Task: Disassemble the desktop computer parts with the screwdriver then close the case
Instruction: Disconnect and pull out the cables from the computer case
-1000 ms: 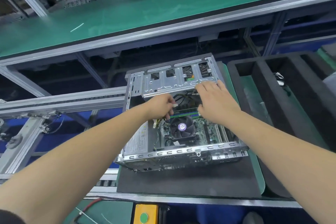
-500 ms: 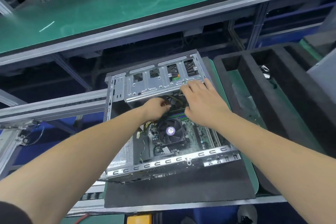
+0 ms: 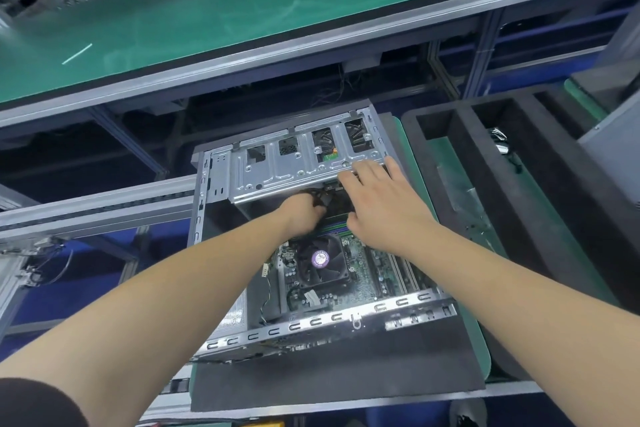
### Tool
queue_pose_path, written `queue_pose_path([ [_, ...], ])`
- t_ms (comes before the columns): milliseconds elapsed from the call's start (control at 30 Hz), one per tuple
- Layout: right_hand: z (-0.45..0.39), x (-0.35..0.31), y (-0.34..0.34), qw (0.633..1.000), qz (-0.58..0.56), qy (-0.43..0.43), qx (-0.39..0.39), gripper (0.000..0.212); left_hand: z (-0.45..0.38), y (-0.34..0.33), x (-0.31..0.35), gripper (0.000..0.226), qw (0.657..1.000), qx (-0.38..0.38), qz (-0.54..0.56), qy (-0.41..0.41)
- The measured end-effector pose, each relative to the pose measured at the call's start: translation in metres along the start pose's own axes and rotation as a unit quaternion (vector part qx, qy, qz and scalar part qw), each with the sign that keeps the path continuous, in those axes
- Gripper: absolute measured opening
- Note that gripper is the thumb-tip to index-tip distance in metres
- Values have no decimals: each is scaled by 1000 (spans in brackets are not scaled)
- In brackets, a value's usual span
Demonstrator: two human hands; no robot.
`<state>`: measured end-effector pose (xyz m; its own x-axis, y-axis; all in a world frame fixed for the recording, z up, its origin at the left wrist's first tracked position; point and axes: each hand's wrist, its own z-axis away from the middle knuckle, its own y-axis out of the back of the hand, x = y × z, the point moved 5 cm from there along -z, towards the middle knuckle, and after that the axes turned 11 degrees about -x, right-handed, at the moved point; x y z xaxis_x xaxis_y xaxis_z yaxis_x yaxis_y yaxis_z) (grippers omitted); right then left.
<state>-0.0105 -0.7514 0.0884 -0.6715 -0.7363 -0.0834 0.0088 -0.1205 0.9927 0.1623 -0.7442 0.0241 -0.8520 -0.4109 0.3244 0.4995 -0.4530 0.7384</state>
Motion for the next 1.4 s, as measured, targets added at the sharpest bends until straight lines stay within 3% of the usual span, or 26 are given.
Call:
queue_pose_path([
  [100, -1, 0, 0, 1000, 0, 1, 0, 66, -1, -3, -2, 32, 1000, 11, -15, 15],
  [600, 0, 0, 1, 1000, -11, 6, -9, 65, 13, -6, -3, 17, 991, 128, 14, 49],
  [733, 0, 0, 2, 1000, -10, 9, -11, 65, 21, -9, -2, 20, 985, 151, -29, 75],
  [900, 0, 0, 2, 1000, -7, 9, -11, 65, 20, -7, -4, 23, 984, 140, -15, 110],
  [1067, 0, 0, 1, 1000, -5, 10, -11, 66, 13, -9, -14, 20, 990, 121, 17, 71],
  [1400, 1, 0, 1, 1000, -8, 9, -7, 65, 2, -7, -13, 14, 986, 108, -69, 106],
])
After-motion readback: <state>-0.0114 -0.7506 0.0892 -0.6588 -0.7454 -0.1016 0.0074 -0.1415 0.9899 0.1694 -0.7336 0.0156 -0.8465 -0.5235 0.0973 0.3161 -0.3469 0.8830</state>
